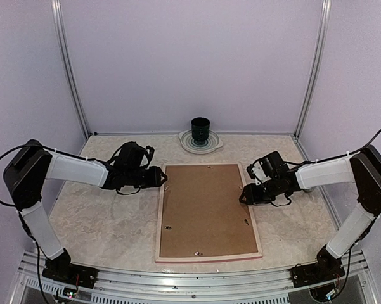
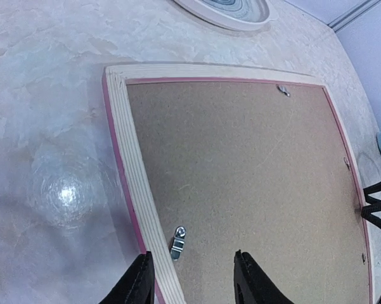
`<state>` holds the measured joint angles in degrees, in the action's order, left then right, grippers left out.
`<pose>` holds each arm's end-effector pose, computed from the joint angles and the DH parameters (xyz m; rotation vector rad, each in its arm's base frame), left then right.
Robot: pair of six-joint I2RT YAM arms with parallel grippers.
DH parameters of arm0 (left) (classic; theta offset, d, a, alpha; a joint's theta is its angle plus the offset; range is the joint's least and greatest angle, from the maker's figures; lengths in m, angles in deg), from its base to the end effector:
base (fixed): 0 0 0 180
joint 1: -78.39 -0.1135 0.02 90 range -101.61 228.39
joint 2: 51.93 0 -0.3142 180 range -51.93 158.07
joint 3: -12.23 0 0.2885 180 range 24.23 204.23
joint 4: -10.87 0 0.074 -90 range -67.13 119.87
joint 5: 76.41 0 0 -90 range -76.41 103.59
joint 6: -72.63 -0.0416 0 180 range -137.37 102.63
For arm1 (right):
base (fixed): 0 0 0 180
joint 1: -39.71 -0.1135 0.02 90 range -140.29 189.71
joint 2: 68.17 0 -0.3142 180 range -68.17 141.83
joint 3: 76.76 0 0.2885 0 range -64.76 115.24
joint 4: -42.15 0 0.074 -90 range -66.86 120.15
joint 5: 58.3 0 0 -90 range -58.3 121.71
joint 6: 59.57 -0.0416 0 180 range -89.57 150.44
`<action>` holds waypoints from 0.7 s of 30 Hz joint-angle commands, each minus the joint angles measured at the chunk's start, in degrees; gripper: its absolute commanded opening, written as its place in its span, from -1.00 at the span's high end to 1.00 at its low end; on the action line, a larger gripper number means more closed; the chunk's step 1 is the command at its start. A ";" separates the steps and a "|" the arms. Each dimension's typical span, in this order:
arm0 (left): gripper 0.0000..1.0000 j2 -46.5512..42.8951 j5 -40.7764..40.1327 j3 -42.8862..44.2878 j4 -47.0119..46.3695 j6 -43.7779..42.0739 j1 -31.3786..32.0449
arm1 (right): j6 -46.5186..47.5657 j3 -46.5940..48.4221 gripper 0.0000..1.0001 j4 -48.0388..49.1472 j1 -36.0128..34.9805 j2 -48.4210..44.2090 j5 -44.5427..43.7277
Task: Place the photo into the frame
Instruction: Press the fastener onto the backboard.
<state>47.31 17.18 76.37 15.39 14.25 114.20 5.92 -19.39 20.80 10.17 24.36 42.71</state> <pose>0.3192 -0.2335 0.1841 0.1208 2.3534 -0.6766 0.2859 0.1711 0.1655 -0.1927 2.6391 0.5887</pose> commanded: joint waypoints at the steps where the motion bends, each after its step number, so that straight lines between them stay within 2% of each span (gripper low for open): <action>1: 0.13 4.46 0.29 3.46 3.74 -3.66 0.04 | 0.73 1.31 -0.10 -0.62 -0.61 0.57 -1.81; 8: 0.13 7.77 -2.63 5.55 7.19 -5.29 1.50 | 1.16 1.47 -0.03 -1.43 -0.60 -0.22 -2.49; 21: 0.14 9.62 -5.37 6.89 6.97 -5.42 1.63 | 1.48 1.58 0.07 -1.73 -0.61 0.19 -2.73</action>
<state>55.62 13.03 81.42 22.16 9.57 115.82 6.97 -19.37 19.99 10.17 24.51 40.85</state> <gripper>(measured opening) 0.430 0.470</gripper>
